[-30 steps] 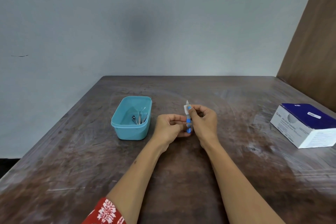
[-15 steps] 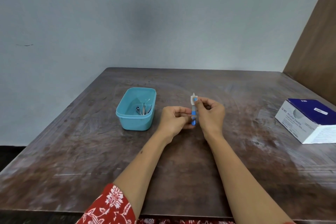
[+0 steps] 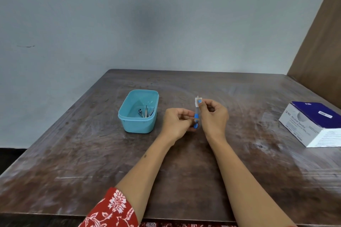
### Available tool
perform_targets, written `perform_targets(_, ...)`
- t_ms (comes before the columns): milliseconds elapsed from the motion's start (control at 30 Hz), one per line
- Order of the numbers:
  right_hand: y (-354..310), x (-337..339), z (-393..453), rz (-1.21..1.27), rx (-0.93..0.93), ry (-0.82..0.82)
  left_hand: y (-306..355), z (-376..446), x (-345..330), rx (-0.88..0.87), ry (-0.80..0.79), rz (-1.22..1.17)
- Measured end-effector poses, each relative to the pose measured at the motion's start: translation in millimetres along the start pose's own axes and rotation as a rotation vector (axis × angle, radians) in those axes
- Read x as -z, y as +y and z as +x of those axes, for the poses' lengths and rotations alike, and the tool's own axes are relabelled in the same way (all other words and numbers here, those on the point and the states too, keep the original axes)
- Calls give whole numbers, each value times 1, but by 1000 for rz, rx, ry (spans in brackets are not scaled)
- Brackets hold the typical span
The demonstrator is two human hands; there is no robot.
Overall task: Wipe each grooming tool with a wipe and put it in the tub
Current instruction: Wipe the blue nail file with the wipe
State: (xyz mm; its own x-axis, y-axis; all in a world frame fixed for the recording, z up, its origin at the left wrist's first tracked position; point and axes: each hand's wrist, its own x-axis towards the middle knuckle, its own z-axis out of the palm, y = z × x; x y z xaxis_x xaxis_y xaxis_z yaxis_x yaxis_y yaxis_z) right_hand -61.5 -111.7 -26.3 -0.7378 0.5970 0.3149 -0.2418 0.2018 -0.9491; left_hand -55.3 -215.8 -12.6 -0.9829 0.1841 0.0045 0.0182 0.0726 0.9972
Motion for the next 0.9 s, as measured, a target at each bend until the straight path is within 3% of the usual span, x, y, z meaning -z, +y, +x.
perform_targets(133, -1, 1, -1, -85, 61, 25, -2, 0, -2, -12, 14, 21)
perform_targets(300, 3, -1, -2, -100, 37, -100, -6, 4, 2, -59, 111, 39)
perform_targets(433, 3, 1, 1, -93, 29, -55, -2, 1, 3, 27, -20, -13)
perform_targets(600, 0, 3, 2, -98, 41, 38, 1, -2, 0, -3, -85, 67)
perform_targets(833, -3, 2, -1, -34, 13, -76, -4, 0, -1, -75, 104, 119)
perform_targets(900, -4, 2, -2, -23, 3, -79, -3, 0, 0, -59, 75, 100)
